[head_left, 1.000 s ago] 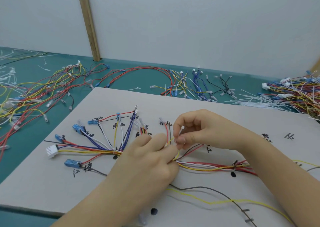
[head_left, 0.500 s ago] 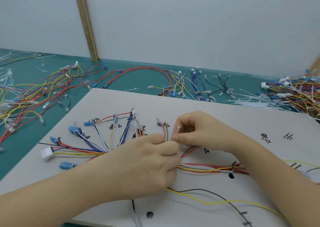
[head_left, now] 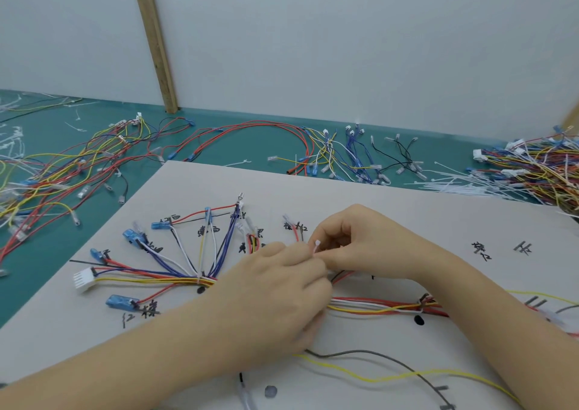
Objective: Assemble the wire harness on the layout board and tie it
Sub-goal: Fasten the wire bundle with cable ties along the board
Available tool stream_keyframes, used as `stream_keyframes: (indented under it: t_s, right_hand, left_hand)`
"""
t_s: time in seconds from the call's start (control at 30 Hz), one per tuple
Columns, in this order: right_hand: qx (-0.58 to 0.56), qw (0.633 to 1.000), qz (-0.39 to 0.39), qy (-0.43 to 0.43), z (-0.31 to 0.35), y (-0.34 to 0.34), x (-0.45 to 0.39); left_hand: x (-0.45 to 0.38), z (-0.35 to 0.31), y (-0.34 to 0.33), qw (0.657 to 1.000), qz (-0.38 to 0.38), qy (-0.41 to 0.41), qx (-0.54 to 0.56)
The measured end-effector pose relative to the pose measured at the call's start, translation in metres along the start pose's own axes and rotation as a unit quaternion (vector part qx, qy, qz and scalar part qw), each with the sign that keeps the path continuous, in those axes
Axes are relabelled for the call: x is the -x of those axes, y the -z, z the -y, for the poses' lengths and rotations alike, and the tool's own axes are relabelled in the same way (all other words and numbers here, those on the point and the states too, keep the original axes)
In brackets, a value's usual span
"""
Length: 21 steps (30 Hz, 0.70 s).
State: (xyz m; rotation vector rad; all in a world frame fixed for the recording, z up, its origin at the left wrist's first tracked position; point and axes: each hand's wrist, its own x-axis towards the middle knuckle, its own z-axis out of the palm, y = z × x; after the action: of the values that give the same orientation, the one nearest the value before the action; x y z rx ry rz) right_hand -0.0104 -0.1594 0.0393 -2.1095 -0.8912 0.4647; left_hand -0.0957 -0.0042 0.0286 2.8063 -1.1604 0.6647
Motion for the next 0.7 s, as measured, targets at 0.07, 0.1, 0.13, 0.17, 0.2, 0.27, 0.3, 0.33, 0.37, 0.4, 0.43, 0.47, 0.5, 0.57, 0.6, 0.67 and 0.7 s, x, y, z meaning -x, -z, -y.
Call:
stream_keyframes:
  t_s: [0.07, 0.1, 0.13, 0.17, 0.2, 0.27, 0.3, 0.33, 0.37, 0.4, 0.43, 0.47, 0.5, 0.57, 0.6, 0.67, 0.7]
  right_hand:
    - [-0.009, 0.999, 0.045, 0.003, 0.002, -0.001, 0.002]
    - [-0.004, 0.998, 0.063, 0.008, 0.003, -0.002, 0.003]
    - [0.008, 0.997, 0.071, 0.011, 0.003, -0.002, 0.004]
    - [0.021, 0.997, 0.072, 0.010, 0.003, -0.002, 0.004]
    - [0.032, 0.997, 0.069, 0.010, 0.002, -0.002, 0.003]
    - [0.039, 0.998, 0.054, 0.011, 0.002, -0.001, 0.002]
    - [0.038, 0.998, 0.045, 0.013, 0.002, -0.001, 0.002]
    - [0.033, 0.999, 0.037, 0.015, 0.001, 0.000, 0.001]
    - [0.022, 0.999, 0.031, 0.016, 0.001, 0.000, 0.001]
    - [0.008, 0.999, 0.028, 0.015, 0.001, 0.001, 0.001]
    - [-0.004, 0.999, 0.029, 0.013, 0.000, 0.002, 0.001]
    - [-0.011, 0.999, 0.034, 0.011, 0.000, 0.002, 0.002]
    - [-0.012, 0.999, 0.041, 0.009, 0.000, 0.003, 0.002]
    - [-0.001, 0.998, 0.054, 0.011, 0.001, 0.003, 0.002]
    - [0.000, 0.998, 0.058, 0.012, 0.001, 0.004, 0.002]
    - [-0.002, 0.998, 0.059, 0.011, 0.001, 0.004, 0.003]
    - [-0.001, 0.998, 0.060, 0.011, 0.000, 0.004, 0.003]
  left_hand:
    - [0.001, -0.008, -0.002, 0.982, -0.019, 0.114, 0.150]
    - [0.002, -0.013, -0.003, 0.959, -0.038, 0.176, 0.217]
    - [0.003, -0.017, -0.004, 0.932, -0.054, 0.236, 0.270]
    - [0.004, -0.021, -0.006, 0.904, -0.065, 0.284, 0.312]
    - [0.005, -0.025, -0.008, 0.882, -0.080, 0.316, 0.340]
    - [0.006, -0.029, -0.009, 0.853, -0.107, 0.351, 0.372]
    - [0.005, -0.029, -0.009, 0.841, -0.116, 0.365, 0.382]
    - [0.004, -0.029, -0.008, 0.830, -0.126, 0.378, 0.391]
    - [0.004, -0.029, -0.008, 0.818, -0.137, 0.390, 0.401]
    - [0.004, -0.028, -0.009, 0.809, -0.146, 0.397, 0.408]
    - [0.005, -0.029, -0.009, 0.805, -0.154, 0.401, 0.410]
    - [0.005, -0.029, -0.010, 0.805, -0.161, 0.401, 0.406]
    - [0.006, -0.028, -0.011, 0.808, -0.168, 0.402, 0.397]
    - [0.008, -0.027, -0.013, 0.810, -0.179, 0.408, 0.381]
    - [0.008, -0.026, -0.014, 0.807, -0.182, 0.413, 0.380]
    - [0.008, -0.024, -0.015, 0.801, -0.187, 0.421, 0.383]
    - [0.008, -0.024, -0.016, 0.799, -0.188, 0.423, 0.383]
